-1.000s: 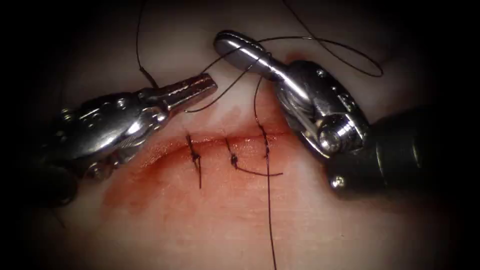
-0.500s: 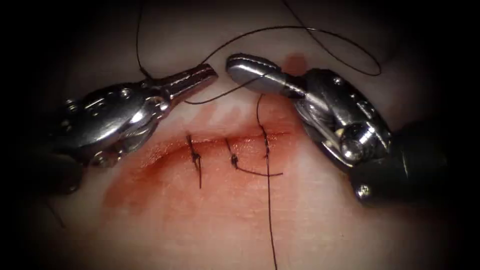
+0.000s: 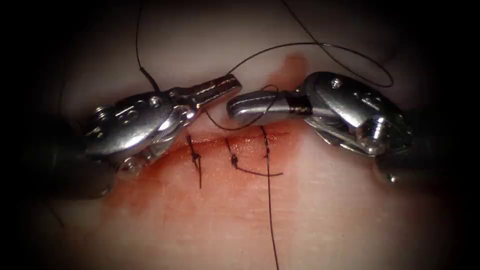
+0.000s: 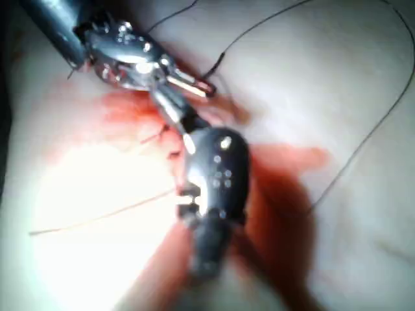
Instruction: Wound Closure
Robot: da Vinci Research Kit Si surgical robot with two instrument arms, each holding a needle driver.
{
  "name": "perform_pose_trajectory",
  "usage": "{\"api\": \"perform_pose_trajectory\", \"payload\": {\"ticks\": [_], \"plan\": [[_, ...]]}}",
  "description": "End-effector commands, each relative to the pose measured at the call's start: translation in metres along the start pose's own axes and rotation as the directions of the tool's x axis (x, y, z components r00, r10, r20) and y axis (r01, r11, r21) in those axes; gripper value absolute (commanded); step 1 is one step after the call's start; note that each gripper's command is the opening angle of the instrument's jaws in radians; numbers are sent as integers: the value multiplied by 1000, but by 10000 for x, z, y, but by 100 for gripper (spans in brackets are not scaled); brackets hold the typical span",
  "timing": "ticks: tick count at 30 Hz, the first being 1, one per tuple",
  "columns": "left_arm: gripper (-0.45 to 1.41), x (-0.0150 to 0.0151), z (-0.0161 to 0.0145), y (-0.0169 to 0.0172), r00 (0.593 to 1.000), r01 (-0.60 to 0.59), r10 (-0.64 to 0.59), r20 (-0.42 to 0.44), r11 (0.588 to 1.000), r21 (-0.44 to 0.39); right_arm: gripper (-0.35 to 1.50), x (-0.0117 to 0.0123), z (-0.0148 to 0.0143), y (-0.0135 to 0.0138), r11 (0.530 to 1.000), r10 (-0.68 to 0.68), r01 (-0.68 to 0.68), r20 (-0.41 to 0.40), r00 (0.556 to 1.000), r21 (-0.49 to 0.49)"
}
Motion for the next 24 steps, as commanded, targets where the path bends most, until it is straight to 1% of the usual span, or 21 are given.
{"api": "perform_pose_trajectory", "payload": {"ticks": [1, 3, 4, 6, 7, 8, 9, 12, 13, 17, 19, 22, 24], "plan": [[-45, -8, 6, 2, 1000, 0, 0, 3, 1000, -6, -35, -2, 4, 5, 999, -24, 23, 37, 999, 26], [-45, -10, 8, 2, 1000, -1, 1, 4, 1000, -11, -35, 3, 5, 6, 997, -52, 46, 109, 993, 64], [-45, -11, 9, 3, 1000, -2, 2, 3, 1000, -11, -32, 4, 6, 7, 995, -66, 56, 137, 988, 78], [-45, -13, 11, 3, 1000, -4, 4, 4, 1000, -16, 5, 7, 8, 7, 990, -98, 77, 191, 977, 115], [-45, -14, 13, 4, 1000, -5, 5, 7, 1000, -18, 12, 8, 9, 7, 988, -104, 78, 208, 973, 131], [-45, -16, 14, 4, 1000, -6, 7, 11, 1000, -19, 14, 8, 10, 7, 985, -111, 78, 218, 970, 154], [-45, -17, 17, 3, 1000, -8, 8, 11, 1000, -22, 14, 9, 12, 8, 977, -116, 69, 235, 965, 200], [-45, -19, 19, 1, 1000, -10, 10, 11, 1000, -24, 15, 9, 19, 7, 965, -127, 61, 252, 959, 256], [-45, -19, 20, -1, 1000, -11, 11, 14, 1000, -25, 17, 8, 25, 3, 953, -137, 54, 268, 953, 297], [-45, -19, 20, -4, 1000, -7, 7, 14, 1000, -26, 19, 6, 34, -6, 931, -157, 41, 297, 942, 362], [-45, -21, 20, -3, 1000, -7, 8, 14, 1000, -26, 20, 6, 37, -11, 926, -167, 43, 304, 938, 375], [-45, -21, 20, -3, 1000, -2, 2, 14, 1000, -26, 29, 4, 40, -17, 917, -177, 41, 314, 933, 396], [-45, -21, 20, -3, 1000, -2, 2, 14, 1000, -26, 44, 4, 42, -20, 911, -183, 38, 321, 929, 410]]}}
